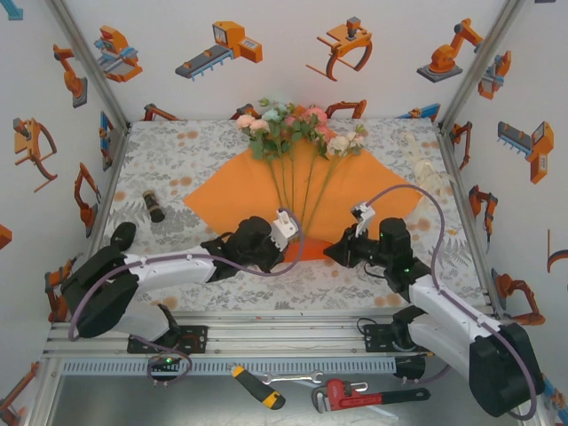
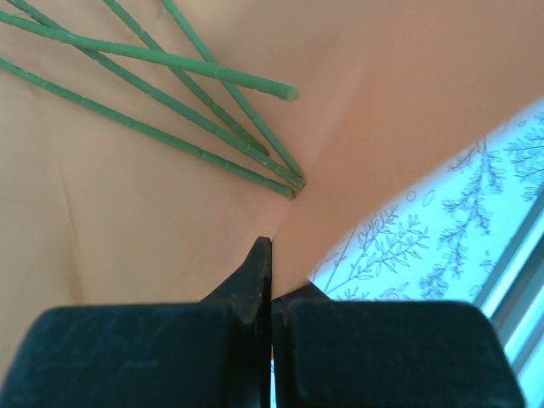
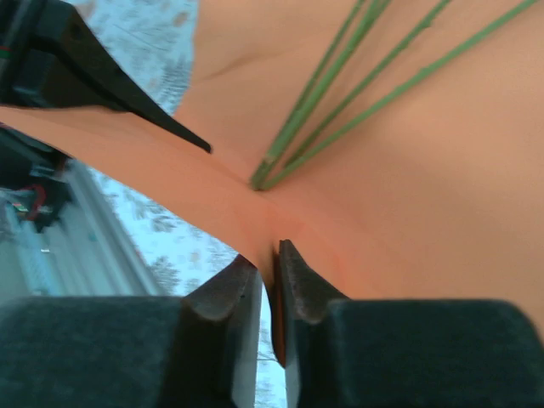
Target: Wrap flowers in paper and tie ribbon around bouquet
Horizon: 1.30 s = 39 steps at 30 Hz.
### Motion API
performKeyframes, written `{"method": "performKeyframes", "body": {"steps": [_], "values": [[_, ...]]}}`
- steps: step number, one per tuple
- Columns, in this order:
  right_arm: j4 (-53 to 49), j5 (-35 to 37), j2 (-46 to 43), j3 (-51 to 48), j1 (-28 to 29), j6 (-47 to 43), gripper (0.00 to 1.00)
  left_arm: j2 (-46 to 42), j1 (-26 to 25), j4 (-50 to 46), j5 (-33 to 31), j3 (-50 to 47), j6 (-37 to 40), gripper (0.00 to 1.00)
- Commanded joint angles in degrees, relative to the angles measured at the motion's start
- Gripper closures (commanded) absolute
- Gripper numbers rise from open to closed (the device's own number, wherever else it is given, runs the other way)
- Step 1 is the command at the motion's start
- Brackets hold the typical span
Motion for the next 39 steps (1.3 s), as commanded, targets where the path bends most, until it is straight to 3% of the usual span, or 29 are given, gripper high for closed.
{"method": "performKeyframes", "body": {"steps": [1, 4, 10, 12, 14, 16, 19, 24, 29, 35, 39], "values": [[2.78, -1.35, -6.05, 0.58, 3.89, 2.99, 0.90, -4.66, -0.52, -4.61, 3.53, 0.60, -3.62, 1.00], [-0.51, 0.47, -9.76, -0.09, 6.77, 3.46, 0.99, -6.71, -1.92, -5.70, 3.00, 0.41, -4.82, 1.00], [-0.82, 10.54, -11.19, -1.42, 8.36, 5.57, 0.99, -7.56, -2.17, -7.00, -5.38, 1.74, -2.91, 0.97], [-1.78, 16.45, -11.00, -1.21, 8.36, 4.47, 0.89, -6.38, -1.70, -6.35, -7.66, 2.25, -2.78, 0.94], [-3.90, 21.63, -9.60, -0.25, 8.36, 3.94, 0.60, -4.24, -1.43, -5.83, -7.79, 3.25, -2.25, 0.90], [-6.76, 23.97, -7.84, 0.91, 8.36, 1.98, 0.46, -1.56, -1.42, -6.20, -8.00, 4.53, -1.73, 0.89], [-10.08, 26.37, -5.75, 1.64, 8.36, 0.24, 0.43, 1.20, -1.29, -5.47, -9.54, 4.89, -1.62, 0.89], [-8.50, 22.92, -2.51, 1.02, 8.40, 0.05, 0.43, 3.58, -0.78, -2.76, -10.25, 4.30, -3.35, 0.86], [-6.63, 27.73, 2.61, 0.98, 8.36, 2.52, 0.44, 6.44, -0.39, -1.04, -13.84, 4.30, -4.58, 0.62], [-2.68, 29.14, 8.77, 1.56, 8.26, 2.49, 0.36, 5.76, 0.24, -4.62, -22.24, 4.31, -6.11, 0.55], [-3.68, 32.76, 12.91, 3.10, 8.27, 2.91, 0.34, 4.55, 0.25, -7.03, -24.38, 5.09, -8.16, 0.51]]}}
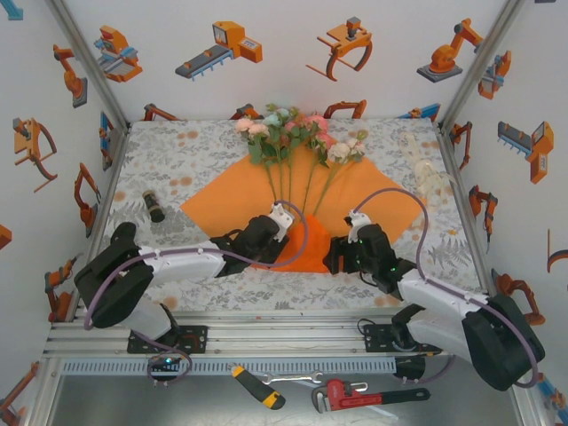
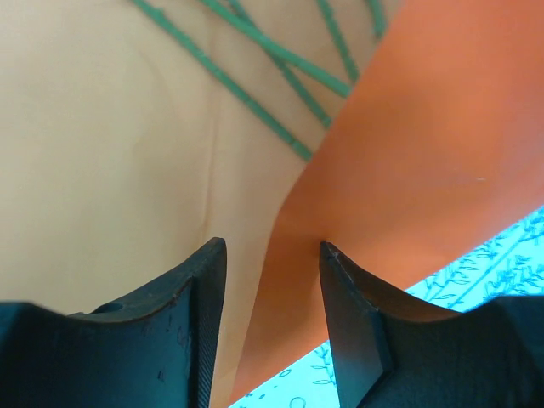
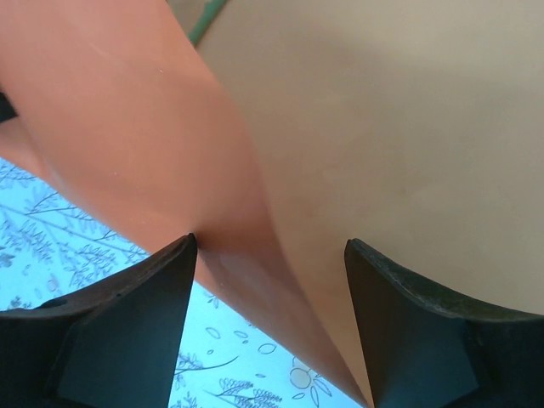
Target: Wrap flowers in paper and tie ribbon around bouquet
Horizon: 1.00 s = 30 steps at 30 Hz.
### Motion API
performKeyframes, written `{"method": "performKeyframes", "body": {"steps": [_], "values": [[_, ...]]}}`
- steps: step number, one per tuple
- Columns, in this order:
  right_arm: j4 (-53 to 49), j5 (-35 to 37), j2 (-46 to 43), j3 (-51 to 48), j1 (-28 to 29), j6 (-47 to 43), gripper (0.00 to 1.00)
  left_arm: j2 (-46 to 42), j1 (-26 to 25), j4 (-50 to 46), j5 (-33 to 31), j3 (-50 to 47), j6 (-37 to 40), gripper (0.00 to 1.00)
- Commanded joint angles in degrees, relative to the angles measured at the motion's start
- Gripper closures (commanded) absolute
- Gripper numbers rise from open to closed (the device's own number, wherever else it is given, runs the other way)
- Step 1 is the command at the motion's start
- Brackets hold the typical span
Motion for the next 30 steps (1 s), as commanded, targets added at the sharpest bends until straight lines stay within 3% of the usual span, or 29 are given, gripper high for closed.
{"method": "performKeyframes", "body": {"steps": [1, 5, 10, 12, 21, 25, 30], "values": [[0.14, 4.89, 2.72, 4.11, 0.27, 0.78, 0.33, -2.74, 0.21, -4.24, -3.98, 1.98, -3.51, 0.51], [-1.53, 5.07, 3.93, 6.52, 0.27, 1.04, 0.32, -8.70, -0.29, -5.72, -0.75, 2.51, -8.75, 0.51], [-2.78, 8.78, 5.34, 7.76, 0.27, 2.43, 0.32, -8.92, -9.44, -4.53, -9.02, 5.31, -10.73, 0.51], [-2.44, 8.83, 6.51, 8.08, 0.27, 2.65, 0.32, -5.71, -10.52, -3.70, -8.48, 7.69, -9.62, 0.51], [-4.73, 9.75, 11.09, 10.36, 0.18, 5.56, 0.33, 11.12, -6.57, 2.66, -10.40, 15.29, -7.90, 0.52], [-11.36, 7.59, 5.99, 12.04, 0.17, 7.25, 0.33, 15.59, -4.43, 6.57, -9.44, 14.33, -7.80, 0.61], [-19.62, -0.92, -2.10, 13.53, 0.37, 10.96, 0.33, 17.00, -4.01, 15.52, -7.53, 10.74, -5.18, 0.62]]}}
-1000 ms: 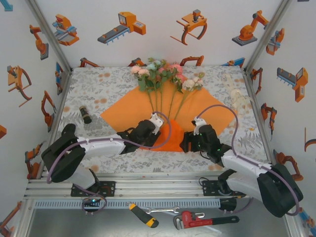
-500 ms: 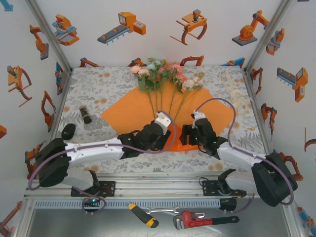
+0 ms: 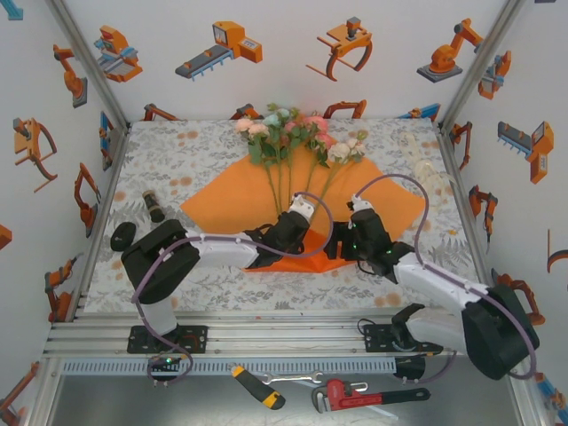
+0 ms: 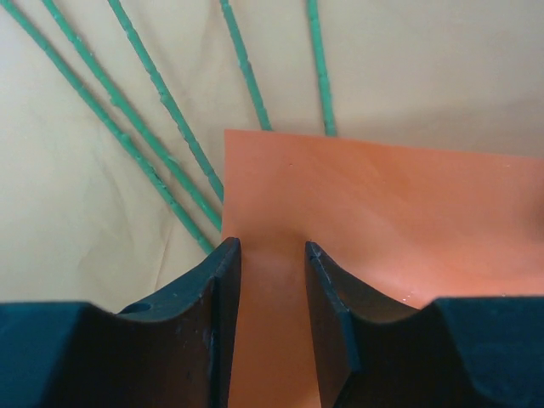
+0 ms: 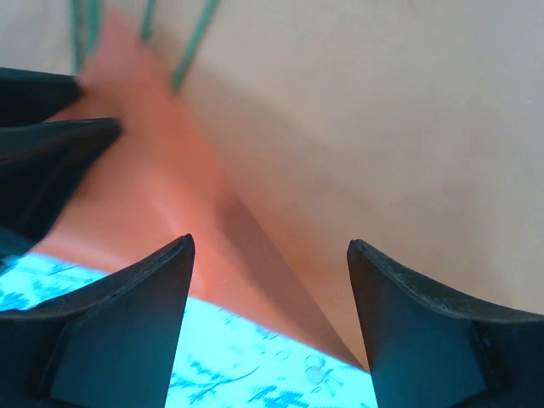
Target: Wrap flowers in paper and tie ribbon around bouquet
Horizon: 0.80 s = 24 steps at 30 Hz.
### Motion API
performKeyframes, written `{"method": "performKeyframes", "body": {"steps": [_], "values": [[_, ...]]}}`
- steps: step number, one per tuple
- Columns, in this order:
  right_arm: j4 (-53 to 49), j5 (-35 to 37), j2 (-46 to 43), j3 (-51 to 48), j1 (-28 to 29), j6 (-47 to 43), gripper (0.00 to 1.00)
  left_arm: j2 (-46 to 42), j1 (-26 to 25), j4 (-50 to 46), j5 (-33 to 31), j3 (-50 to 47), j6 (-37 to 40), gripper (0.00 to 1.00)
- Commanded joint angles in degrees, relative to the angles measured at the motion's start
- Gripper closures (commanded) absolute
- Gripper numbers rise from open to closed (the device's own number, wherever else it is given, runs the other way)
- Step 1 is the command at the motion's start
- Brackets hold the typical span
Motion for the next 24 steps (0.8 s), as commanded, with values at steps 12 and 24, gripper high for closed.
{"method": "performKeyframes", "body": {"steps": [12, 24], "values": [[2.39, -10.66, -8.96, -3.38, 0.33, 25.92, 0.37, 4.62, 4.76, 28.70, 16.01, -7.48, 3.06, 0.58], [-9.32, -14.52, -22.20, 2.07, 0.47, 21.11, 0.43, 6.42, 6.30, 31.17, 17.68, -6.90, 3.50, 0.56]]}}
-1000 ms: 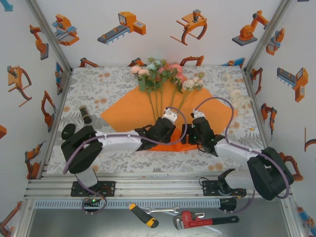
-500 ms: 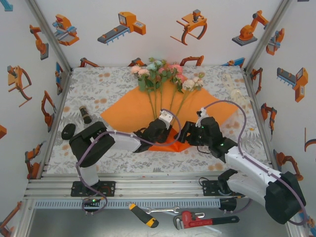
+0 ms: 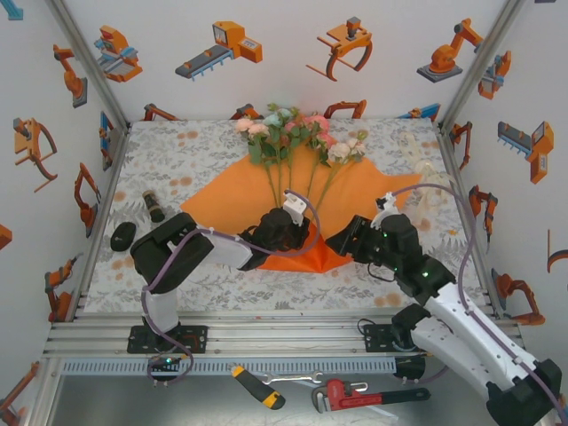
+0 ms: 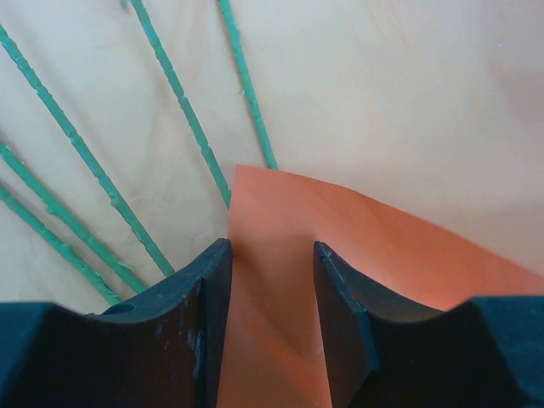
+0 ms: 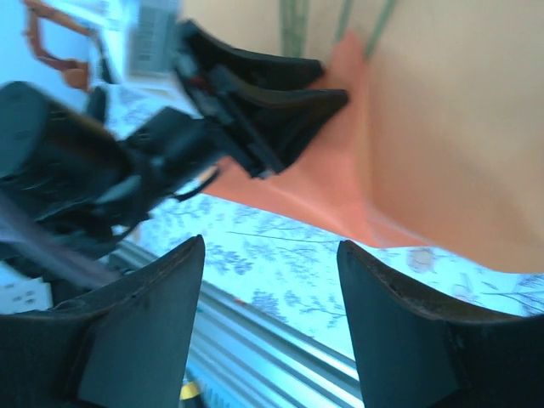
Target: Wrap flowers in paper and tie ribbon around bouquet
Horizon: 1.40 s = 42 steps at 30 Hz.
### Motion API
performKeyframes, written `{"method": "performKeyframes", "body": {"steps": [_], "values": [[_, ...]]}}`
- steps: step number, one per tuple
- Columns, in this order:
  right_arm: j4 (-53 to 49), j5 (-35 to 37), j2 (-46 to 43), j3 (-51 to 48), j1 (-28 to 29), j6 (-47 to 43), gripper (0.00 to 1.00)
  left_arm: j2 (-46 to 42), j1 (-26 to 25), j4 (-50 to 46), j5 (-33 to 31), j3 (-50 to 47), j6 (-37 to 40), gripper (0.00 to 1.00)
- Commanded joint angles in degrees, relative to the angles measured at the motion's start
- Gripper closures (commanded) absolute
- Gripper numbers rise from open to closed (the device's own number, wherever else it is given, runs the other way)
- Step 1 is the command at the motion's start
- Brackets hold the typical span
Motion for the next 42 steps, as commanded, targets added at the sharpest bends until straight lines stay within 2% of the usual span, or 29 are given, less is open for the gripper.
{"method": "performKeyframes", "body": {"steps": [1, 3, 5, 10, 15, 18, 21, 23, 27, 31, 35, 38, 42], "values": [[8.25, -9.02, 3.32, -3.22, 0.60, 6.10, 0.44, 1.37, 0.42, 2.34, 1.75, 0.63, 0.74, 0.56], [18.97, -10.97, 6.98, -7.63, 0.93, 11.25, 0.51, 1.68, 0.67, 2.33, 1.73, 0.98, 0.74, 0.56], [22.57, -8.47, 11.12, -9.71, 0.93, 13.40, 0.57, 1.86, 0.84, 2.47, 1.64, 1.13, 0.62, 0.56], [21.45, 0.34, 22.01, -9.93, 0.88, 7.48, 0.58, 0.77, 1.14, 3.74, 3.20, 0.70, 0.22, 0.54], [17.55, 6.03, 25.79, -10.34, 0.88, 4.17, 0.57, -5.29, 1.49, 2.25, 4.35, -1.34, 0.04, 0.52], [15.63, 8.61, 26.75, -11.14, 0.88, 4.32, 0.55, -13.34, 1.48, -5.35, 4.54, -2.89, -1.00, 0.52], [15.57, 9.36, 26.65, -11.58, 0.88, 4.75, 0.53, -21.06, 0.93, -15.12, 7.40, -3.46, -3.08, 0.53], [14.87, 10.14, 26.17, -11.19, 0.88, 4.91, 0.52, -24.53, -1.07, -20.82, 8.31, -3.63, -2.27, 0.56], [13.37, 11.58, 26.08, -9.62, 0.79, 4.11, 0.51, -28.56, -6.43, -30.19, 4.41, -4.15, 0.83, 0.74], [12.70, 11.95, 26.97, -8.29, 0.80, 3.98, 0.50, -28.74, -6.96, -30.45, 3.51, -7.38, 0.71, 0.78], [13.13, 11.43, 27.92, -7.83, 0.75, 3.93, 0.49, -26.55, -5.49, -28.44, -3.23, -9.58, -0.21, 0.78], [13.14, 11.14, 28.25, -7.98, 0.80, 3.89, 0.49, -24.08, -2.81, -24.52, -1.38, -10.74, -3.47, 0.77], [11.62, 12.21, 27.20, -8.48, 0.71, 5.11, 0.47, -21.98, -0.29, -24.02, -0.28, -13.44, -10.49, 0.85]]}}
